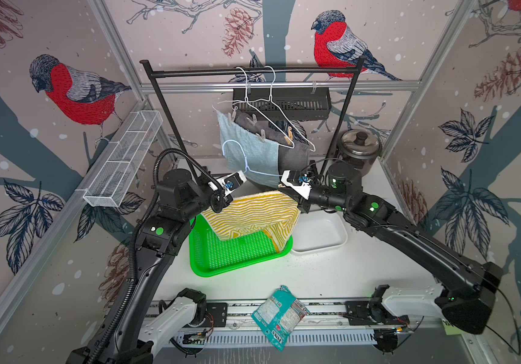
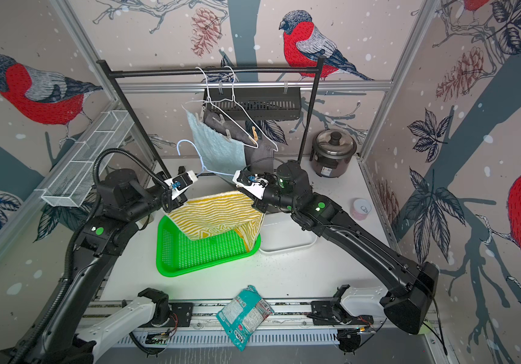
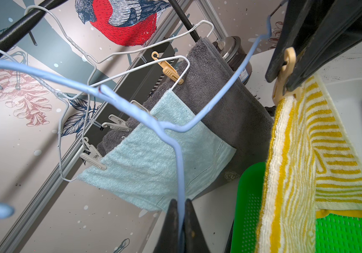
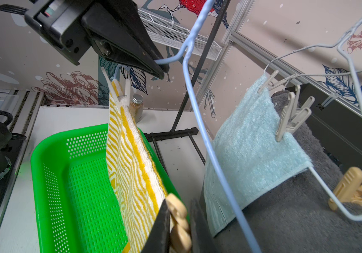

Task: Remove the clothespins securing towels to the hanger
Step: Remove the clothespin from the hanger.

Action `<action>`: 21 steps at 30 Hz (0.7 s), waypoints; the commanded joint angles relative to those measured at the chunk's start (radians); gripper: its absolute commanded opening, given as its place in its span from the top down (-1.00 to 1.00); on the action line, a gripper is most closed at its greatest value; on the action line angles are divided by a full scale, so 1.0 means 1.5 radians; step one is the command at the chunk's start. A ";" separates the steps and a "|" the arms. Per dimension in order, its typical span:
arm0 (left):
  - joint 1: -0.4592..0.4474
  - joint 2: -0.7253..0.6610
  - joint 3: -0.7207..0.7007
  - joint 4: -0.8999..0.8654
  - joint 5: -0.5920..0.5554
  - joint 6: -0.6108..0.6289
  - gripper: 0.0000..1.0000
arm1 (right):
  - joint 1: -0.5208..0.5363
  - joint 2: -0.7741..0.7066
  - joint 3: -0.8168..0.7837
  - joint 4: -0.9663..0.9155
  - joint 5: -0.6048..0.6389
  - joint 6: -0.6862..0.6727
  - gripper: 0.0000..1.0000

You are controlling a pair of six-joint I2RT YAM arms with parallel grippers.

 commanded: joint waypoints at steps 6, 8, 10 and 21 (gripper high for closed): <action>-0.001 0.001 0.003 0.020 0.016 0.004 1.00 | 0.017 0.003 -0.003 0.058 0.023 0.001 0.79; -0.002 0.001 0.003 0.021 0.016 0.003 1.00 | 0.022 0.003 -0.002 0.063 0.025 0.002 0.80; -0.001 0.003 0.003 0.020 0.015 0.002 1.00 | 0.030 0.003 0.000 0.071 0.028 0.003 0.80; -0.005 0.003 0.004 0.017 0.010 0.003 1.00 | 0.057 0.006 0.015 0.107 0.101 0.012 0.83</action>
